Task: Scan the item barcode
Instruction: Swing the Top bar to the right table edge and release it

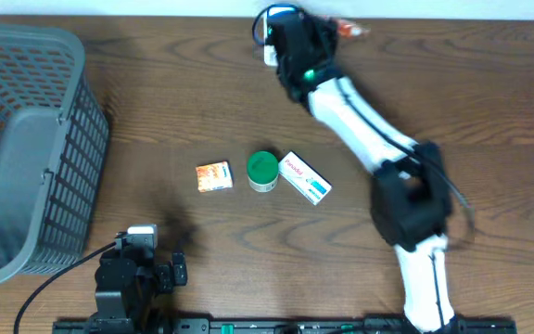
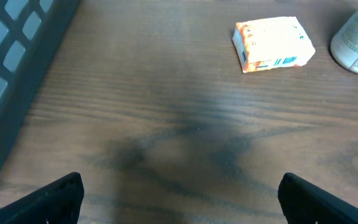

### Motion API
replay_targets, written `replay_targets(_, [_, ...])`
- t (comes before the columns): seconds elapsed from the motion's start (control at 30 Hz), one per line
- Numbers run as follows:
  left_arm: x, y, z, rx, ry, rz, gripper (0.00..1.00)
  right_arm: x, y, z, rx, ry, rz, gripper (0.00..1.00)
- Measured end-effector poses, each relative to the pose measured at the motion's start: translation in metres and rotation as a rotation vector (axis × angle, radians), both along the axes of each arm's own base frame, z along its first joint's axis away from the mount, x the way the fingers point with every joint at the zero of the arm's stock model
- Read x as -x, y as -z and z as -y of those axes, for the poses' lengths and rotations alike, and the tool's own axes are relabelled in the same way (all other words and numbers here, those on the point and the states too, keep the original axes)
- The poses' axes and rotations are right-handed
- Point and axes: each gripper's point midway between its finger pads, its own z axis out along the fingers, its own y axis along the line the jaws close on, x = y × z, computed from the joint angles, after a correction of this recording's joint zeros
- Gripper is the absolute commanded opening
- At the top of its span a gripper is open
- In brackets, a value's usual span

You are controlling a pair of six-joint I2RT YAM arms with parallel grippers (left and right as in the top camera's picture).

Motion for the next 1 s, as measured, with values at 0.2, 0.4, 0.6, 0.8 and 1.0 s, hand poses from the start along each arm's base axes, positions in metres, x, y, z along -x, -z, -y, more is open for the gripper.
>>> replay_targets(0.2, [0.000,0.000,0.000,0.000,0.000,-0.001,0.99,0.084,-0.106,0.145,-0.307,0.372,0.144,0.01])
replay_targets(0.4, [0.000,0.000,0.000,0.000,0.000,-0.001,0.99,0.133,-0.055,0.301,-0.553,0.837,0.170,0.01])
replay_targets(0.6, [0.000,0.000,0.000,0.000,0.000,-0.001,0.99,0.189,0.014,0.420,-0.781,1.174,0.279,0.01])
replay_targets(0.8, [0.000,0.000,0.000,0.000,0.000,-0.001,0.99,0.231,0.090,0.454,-0.884,1.324,0.290,0.02])
replay_targets(1.0, [0.000,0.000,0.000,0.000,0.000,-0.001,0.99,0.238,0.130,0.442,-0.926,1.337,0.260,0.18])
